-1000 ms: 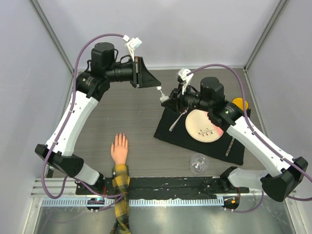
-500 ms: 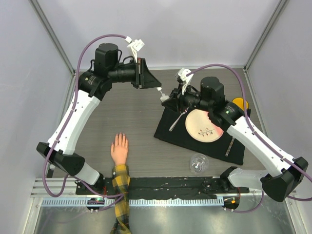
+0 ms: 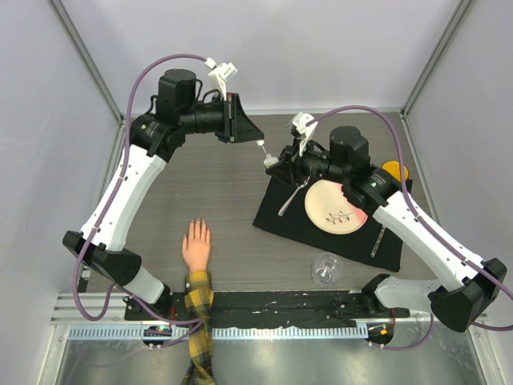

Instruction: Paint the nails

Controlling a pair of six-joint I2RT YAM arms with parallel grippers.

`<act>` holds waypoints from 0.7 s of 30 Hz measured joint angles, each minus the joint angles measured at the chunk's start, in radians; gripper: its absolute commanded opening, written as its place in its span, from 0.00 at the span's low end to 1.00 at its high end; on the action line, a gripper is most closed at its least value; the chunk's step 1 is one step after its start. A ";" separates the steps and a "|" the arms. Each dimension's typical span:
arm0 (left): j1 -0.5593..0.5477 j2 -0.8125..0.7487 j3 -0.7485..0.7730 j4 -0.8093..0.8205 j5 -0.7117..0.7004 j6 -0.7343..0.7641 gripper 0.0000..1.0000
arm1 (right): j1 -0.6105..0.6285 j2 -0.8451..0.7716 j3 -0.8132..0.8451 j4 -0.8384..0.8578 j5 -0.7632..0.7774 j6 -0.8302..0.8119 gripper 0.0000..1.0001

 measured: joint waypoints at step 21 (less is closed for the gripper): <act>0.000 0.012 -0.013 0.016 0.034 -0.025 0.00 | 0.000 0.000 0.000 0.000 0.000 0.000 0.00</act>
